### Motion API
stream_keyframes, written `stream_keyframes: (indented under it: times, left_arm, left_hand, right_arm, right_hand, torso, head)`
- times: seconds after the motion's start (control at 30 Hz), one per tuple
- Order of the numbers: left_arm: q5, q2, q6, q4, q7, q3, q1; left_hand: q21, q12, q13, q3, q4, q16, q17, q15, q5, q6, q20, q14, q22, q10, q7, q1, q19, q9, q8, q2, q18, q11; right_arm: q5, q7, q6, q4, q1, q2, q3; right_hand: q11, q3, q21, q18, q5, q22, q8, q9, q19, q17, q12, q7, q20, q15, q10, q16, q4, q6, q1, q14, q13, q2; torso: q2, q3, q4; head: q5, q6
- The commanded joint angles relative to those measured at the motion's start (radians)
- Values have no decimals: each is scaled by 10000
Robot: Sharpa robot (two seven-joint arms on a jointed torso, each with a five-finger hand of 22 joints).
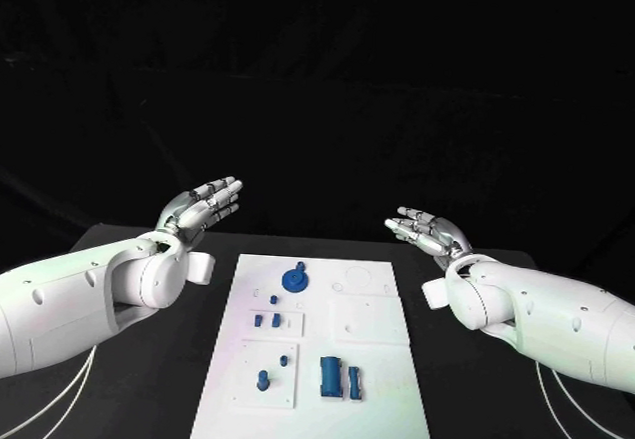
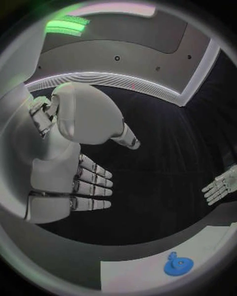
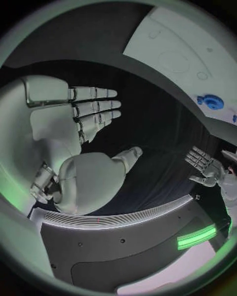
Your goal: Assemble the parts on the task board
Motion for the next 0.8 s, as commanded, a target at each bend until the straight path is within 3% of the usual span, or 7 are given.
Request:
stream_keyframes:
  times: [0.03,0.07,0.23,0.37,0.43,0.63,0.8]
  left_arm:
    - [-24,3,-648,352,128,8,-77]
    - [-13,-11,-941,553,175,9,-135]
    - [34,-73,-2236,1442,386,11,-392]
    - [80,-133,-3481,2298,589,13,-640]
    - [95,-152,-3896,2583,657,14,-722]
    - [124,-190,-4678,3121,784,15,-877]
    - [127,-193,-4755,3174,797,15,-893]
  left_hand:
    - [-1144,-911,-208,-2004,-535,-1319,-616,-517,-1036,-2834,-975,-2829,-584,-3254,-723,-3175,-2378,-1071,-1031,636,-654,-606]
    - [-1144,-911,-208,-2004,-535,-1319,-616,-517,-1036,-2834,-975,-2829,-584,-3254,-723,-10225,-2378,-1071,-1031,636,-654,-606]
    - [-1144,-911,-208,-2004,-535,-1319,-616,-517,-1036,-2834,-975,-2829,-584,-3254,-723,-10225,-2378,-1071,-1031,636,-654,-606]
    - [-1144,-911,-208,-2004,-535,-1319,-616,-517,-1036,-2834,-975,-2829,-584,-3254,-723,-10225,-2378,-1071,-1031,636,-654,-606]
    - [-1144,-911,-208,-2004,-535,-1319,-616,-517,-1036,-2834,-975,-2829,-584,-3254,-723,-10225,-2378,-1071,-1031,636,-654,-606]
    - [-1144,-911,-208,-2004,-535,-1319,-616,-517,-1036,-2834,-975,-2829,-584,-3254,-723,-10225,-2378,-1071,-1031,636,-654,-606]
    - [-1144,-911,-208,-2004,-535,-1319,-616,-517,-1036,-2834,-975,-2829,-584,-3254,-723,-10225,-2378,-1071,-1031,636,-654,-606]
  right_arm:
    - [297,286,-605,476,-108,-53,120]
    - [459,405,-856,768,-181,-103,209]
    - [1172,928,-1961,2056,-504,-322,604]
    - [1782,1377,-2909,3160,-781,-510,943]
    - [1977,1520,-3210,3511,-869,-570,1051]
    - [2297,1755,-3707,4090,-1015,-669,1228]
    - [2305,1761,-3719,4105,-1018,-671,1233]
  right_hand:
    - [-462,-1991,-211,-608,-989,-2773,-1021,-1352,-3208,-1466,-711,-640,-688,-334,-4636,-1260,-262,-2855,-9469,-4026,-1026,614]
    - [-462,-1991,-211,-608,-989,-2773,-1021,-1352,-3208,-1466,-711,-640,-688,-334,-4636,-1260,-262,-2855,-9469,-4026,-1026,614]
    - [-462,-1991,-211,-608,-989,-2773,-1021,-1352,-3208,-1466,-711,-640,-688,-334,-4636,-1260,-262,-2855,-9469,-4026,-1026,614]
    - [-462,-1991,-211,-608,-989,-2773,-1021,-1352,-3208,-1466,-711,-640,-688,-334,-4636,-1260,-262,-2855,-9469,-4026,-1026,614]
    - [-462,-1991,-211,-608,-989,-2773,-1021,-1352,-3208,-1466,-711,-640,-688,-334,-4636,-1260,-262,-2855,-9469,-4026,-1026,614]
    - [-462,-1991,-211,-608,-989,-2773,-1021,-1352,-3208,-1466,-711,-640,-688,-334,-4636,-1260,-262,-2855,-9469,-4026,-1026,614]
    - [-462,-1991,-211,-608,-989,-2773,-1021,-1352,-3208,-1466,-711,-640,-688,-334,-4636,-1260,-262,-2855,-9469,-4026,-1026,614]
  torso:
    - [-205,97,-28]
    - [-279,133,-37]
    - [-416,201,-52]
    - [-425,205,-53]
    - [-425,205,-53]
    - [-425,205,-53]
    - [-425,205,-53]
  head:
    - [145,275]
    - [203,386]
    - [310,593]
    - [317,607]
    - [317,607]
    - [317,607]
    - [317,607]
